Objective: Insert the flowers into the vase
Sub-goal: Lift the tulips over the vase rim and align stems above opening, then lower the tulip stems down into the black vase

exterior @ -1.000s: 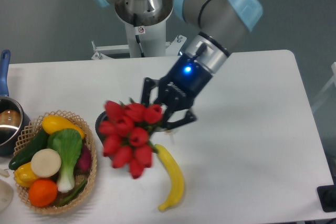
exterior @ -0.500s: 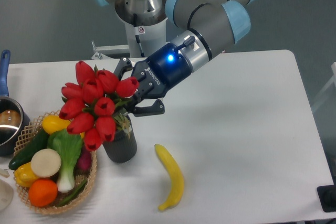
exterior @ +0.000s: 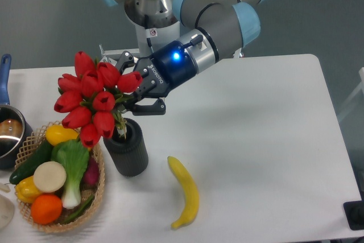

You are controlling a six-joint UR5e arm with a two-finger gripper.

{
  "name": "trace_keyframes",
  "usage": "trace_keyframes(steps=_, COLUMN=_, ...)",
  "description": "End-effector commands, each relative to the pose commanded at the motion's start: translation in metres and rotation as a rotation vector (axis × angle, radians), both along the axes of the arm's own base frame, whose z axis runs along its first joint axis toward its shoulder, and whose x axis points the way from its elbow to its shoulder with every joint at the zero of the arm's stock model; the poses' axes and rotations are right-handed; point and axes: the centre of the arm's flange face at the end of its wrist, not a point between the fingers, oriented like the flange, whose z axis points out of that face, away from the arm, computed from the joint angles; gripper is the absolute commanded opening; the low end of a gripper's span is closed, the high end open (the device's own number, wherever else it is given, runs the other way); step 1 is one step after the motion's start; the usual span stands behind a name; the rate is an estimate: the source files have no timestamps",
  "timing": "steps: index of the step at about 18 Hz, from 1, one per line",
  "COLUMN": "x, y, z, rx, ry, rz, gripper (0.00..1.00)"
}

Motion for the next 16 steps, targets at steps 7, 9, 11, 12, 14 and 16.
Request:
trace_keyframes(steps=7, x=0.003, y=0.003, z=-0.050, rx=-0.001, ry=0.015, rz=-0.012, gripper=0.15)
trace_keyframes(steps=9, x=0.009, y=0.001, z=-0.068, rx=-0.011, ry=0.007, rz=-0.017, gripper=0.15)
trace_keyframes(steps=11, x=0.015, y=-0.002, z=-0.084, rx=-0.019, ry=-0.003, rz=-0.020, gripper=0.19)
trace_keyframes(steps=12, x=0.018, y=-0.004, z=-0.093, rx=-0.026, ry=0.001, rz=-0.021, gripper=0.23)
trace_keyframes(steps=14, x=0.021, y=-0.006, z=-0.114, rx=-0.044, ry=0.016, rz=-0.023, gripper=0.29)
trace_keyframes(steps=16, x=0.022, y=-0.007, z=-0.134, rx=-0.057, ry=0.016, rz=-0.027, gripper=0.38)
